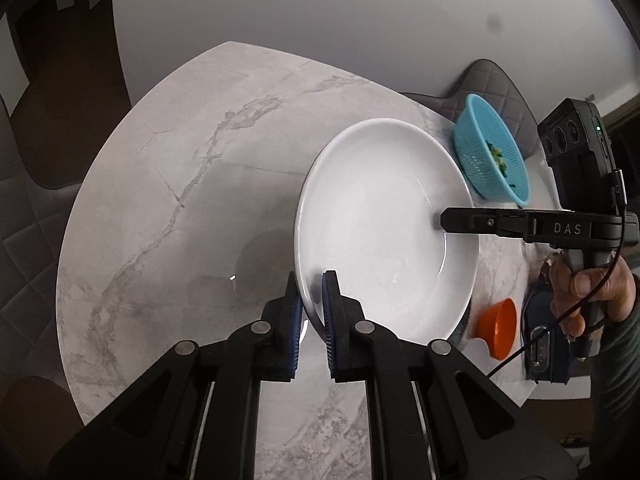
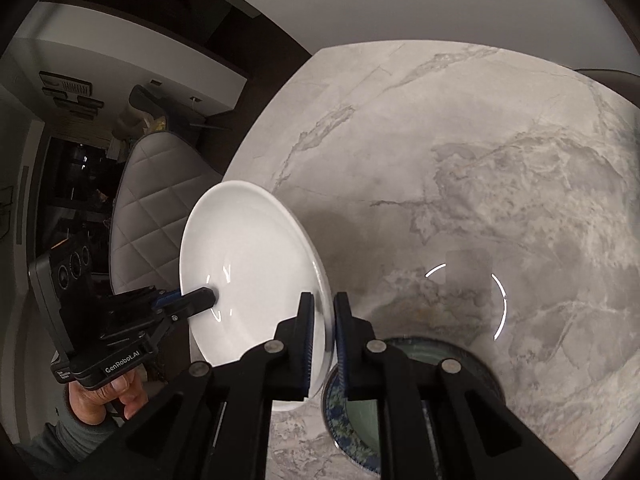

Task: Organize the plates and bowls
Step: 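Carry the small plate with both tools and lower it onto the stack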

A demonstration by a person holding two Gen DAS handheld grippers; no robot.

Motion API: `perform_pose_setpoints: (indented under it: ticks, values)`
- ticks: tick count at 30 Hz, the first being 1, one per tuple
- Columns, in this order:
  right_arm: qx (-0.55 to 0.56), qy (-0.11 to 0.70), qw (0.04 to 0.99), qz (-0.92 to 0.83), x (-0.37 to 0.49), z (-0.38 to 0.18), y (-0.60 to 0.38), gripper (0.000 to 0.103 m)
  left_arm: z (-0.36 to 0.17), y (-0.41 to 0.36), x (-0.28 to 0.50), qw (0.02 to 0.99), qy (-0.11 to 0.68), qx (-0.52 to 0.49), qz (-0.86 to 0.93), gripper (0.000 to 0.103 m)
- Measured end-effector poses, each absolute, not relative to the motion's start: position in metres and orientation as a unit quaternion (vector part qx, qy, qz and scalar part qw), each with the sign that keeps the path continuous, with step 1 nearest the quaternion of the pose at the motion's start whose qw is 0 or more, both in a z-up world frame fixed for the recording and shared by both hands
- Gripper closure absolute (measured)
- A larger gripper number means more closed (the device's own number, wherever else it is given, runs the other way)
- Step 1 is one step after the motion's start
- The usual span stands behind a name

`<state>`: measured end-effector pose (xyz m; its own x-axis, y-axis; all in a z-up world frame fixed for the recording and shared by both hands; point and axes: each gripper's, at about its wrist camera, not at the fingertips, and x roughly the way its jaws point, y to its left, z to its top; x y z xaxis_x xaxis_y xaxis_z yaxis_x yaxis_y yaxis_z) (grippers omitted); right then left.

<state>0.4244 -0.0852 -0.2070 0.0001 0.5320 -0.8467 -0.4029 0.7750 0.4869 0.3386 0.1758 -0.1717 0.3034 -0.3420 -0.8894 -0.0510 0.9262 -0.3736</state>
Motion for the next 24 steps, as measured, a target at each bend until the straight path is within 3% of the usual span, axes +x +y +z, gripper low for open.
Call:
perform_pose_setpoints:
  ticks: [6,13,24]
  values:
    - [0.078,0.597,0.74,0.3,0.353,-0.175,-0.145,0.09,-0.139,0.105,0.286,0.79,0.578,-0.132,-0.159,0.095]
    - [0.14,0.568,0.776,0.234,0.243,-0.163,-0.238,0.09,-0.135,0.013,0.217,0.763,0.594,-0.098,-0.238,0.095]
    - [0.243,0.577,0.762,0.164,0.1,-0.23,-0.355,0.09,-0.203,-0.108,0.1,0.702,0.662,-0.032,-0.26,0.093]
